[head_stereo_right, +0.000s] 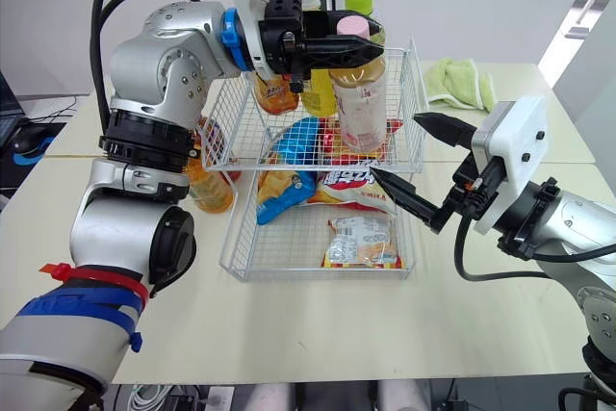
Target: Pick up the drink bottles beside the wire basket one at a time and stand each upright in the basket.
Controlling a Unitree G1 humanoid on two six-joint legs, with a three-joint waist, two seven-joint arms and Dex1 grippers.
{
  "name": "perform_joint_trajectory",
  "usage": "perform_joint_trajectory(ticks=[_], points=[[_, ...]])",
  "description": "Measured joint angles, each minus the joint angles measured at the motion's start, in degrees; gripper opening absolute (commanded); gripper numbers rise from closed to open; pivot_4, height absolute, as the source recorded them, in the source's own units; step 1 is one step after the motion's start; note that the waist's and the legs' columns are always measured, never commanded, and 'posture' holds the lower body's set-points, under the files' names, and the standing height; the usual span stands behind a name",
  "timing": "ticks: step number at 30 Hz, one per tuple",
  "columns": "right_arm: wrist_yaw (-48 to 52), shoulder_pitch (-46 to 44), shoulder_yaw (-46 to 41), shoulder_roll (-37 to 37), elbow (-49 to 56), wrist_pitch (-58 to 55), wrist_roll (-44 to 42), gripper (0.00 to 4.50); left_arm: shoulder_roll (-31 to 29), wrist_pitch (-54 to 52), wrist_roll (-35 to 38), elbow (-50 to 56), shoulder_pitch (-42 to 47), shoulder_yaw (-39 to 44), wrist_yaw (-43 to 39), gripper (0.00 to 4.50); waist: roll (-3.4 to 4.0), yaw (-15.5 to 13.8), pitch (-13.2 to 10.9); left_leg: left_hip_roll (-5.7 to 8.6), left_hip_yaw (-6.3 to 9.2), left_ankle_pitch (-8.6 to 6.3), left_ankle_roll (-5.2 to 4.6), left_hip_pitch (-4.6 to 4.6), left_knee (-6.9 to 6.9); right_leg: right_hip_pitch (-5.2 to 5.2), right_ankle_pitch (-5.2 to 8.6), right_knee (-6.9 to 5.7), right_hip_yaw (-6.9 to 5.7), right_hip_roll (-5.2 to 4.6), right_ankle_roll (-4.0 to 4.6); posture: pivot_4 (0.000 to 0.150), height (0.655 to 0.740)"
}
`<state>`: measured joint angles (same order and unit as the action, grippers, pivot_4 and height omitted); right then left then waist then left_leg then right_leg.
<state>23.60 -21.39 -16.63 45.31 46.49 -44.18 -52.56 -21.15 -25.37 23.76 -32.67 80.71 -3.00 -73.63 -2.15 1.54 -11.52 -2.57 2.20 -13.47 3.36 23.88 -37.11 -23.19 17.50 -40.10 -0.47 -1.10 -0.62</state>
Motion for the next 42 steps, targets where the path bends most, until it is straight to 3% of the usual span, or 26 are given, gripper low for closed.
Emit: perform_joint_trajectory(ticks=[5, 15, 23, 30, 37, 42], points=[[0.00, -0.09, 0.49, 0.00, -0.06, 0.05, 0.01, 4.50, 0.11, -0.11, -0.03, 0.00, 0.01, 0.00, 0.22, 1.37, 0.01, 0.01, 0.00, 0.00, 0.00, 0.00, 0.00, -0.01, 0.00, 0.00, 0.00, -0.01, 0.00, 0.00, 0.00, 0.150, 0.7400], [0.02, -0.60, 1.75, -0.02, -0.44, 0.21, 0.52, 4.50, 0.68, -0.42, 0.58, -1.29, 0.32, 1.36, 0.39, 4.47, 0.01, 0.05, 0.00, 0.00, 0.00, 0.00, 0.00, 0.00, -0.02, 0.00, 0.00, -0.02, 0.00, 0.00, 0.00, 0.150, 0.7400], [0.98, -1.75, 2.52, -0.31, -1.97, 1.75, 1.35, 4.50, -0.39, -5.73, 6.65, 2.65, 1.08, 7.45, 0.71, 4.47, 0.02, 0.09, 0.01, -0.01, 0.00, 0.01, 0.01, -0.02, -0.05, 0.00, 0.00, -0.07, 0.01, 0.00, 0.00, 0.150, 0.7400], [5.40, -3.13, 4.73, -0.74, -3.43, 3.31, 0.00, 4.50, -7.37, -13.60, 10.57, 11.44, -0.46, 10.12, 2.70, 4.47, 0.06, 0.33, 0.03, -0.03, -0.01, 0.01, 0.02, -0.08, -0.08, 0.00, 0.00, -0.15, 0.06, 0.01, 0.00, 0.150, 0.7400], [10.84, -7.31, 8.87, -2.48, -7.00, 4.75, -0.37, 4.50, -17.91, -18.57, 11.21, 19.41, -11.83, 15.48, 10.21, 4.47, 0.07, 0.30, 0.04, -0.07, 0.03, 0.14, 0.24, -0.19, -0.25, -0.01, 0.01, -0.53, 0.08, 0.01, 0.01, 0.150, 0.7400], [16.35, -11.35, 12.98, -5.31, -11.10, 6.28, -0.17, 4.50, -24.42, -22.68, 13.53, 31.42, -24.54, 24.83, 18.37, 4.47, 0.08, 0.47, 0.04, -0.08, 0.03, 0.12, 0.24, -0.15, -0.66, 0.00, 0.01, -0.77, 0.15, -0.03, 0.00, 0.150, 0.7400]])
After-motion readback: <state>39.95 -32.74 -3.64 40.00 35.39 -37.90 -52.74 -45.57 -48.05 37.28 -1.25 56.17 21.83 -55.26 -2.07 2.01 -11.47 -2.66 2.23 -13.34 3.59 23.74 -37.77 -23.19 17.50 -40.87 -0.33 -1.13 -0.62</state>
